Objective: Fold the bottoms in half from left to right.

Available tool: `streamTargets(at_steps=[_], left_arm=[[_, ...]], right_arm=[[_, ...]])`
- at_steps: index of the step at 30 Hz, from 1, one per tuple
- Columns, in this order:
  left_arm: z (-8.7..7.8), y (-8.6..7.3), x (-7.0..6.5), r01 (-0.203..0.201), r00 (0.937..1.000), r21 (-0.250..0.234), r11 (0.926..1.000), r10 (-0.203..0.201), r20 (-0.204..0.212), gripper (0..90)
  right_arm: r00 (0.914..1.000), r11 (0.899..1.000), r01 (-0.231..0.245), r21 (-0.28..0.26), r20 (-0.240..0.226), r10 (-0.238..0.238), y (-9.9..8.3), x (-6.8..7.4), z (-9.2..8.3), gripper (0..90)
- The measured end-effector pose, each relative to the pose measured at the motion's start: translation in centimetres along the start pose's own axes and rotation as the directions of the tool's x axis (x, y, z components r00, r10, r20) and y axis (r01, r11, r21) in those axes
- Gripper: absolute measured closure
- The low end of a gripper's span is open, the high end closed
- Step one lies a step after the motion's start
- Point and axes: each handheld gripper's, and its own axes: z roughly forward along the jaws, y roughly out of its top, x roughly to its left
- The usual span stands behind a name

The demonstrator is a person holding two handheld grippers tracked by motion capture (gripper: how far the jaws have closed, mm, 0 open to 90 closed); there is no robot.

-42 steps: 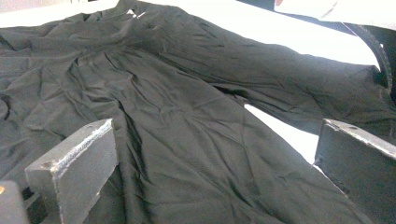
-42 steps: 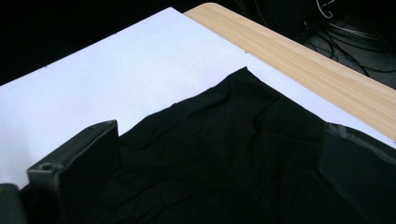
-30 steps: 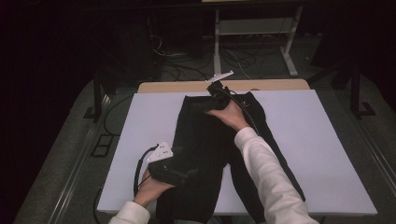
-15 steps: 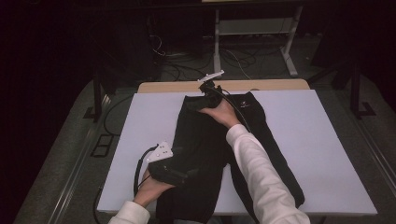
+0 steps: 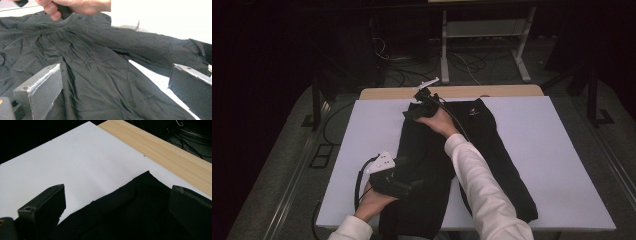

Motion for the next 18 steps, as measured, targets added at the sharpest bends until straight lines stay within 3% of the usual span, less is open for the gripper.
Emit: streamTargets(at_steps=[8,18], left_arm=[[0.1,0.0,-0.1,-0.002,1.0000,0.001,1.0000,0.002,0.006,0.0],[0.1,0.1,0.0,0.000,1.0000,-0.003,1.0000,0.000,0.004,0.0]], right_arm=[[0.9984,0.998,-0.054,-0.016,0.018,0.055,-0.4,-0.3,1.6,7.4],[0.9954,0.997,-0.076,-0.018,0.058,0.077,-0.3,-0.7,3.1,14.4]])
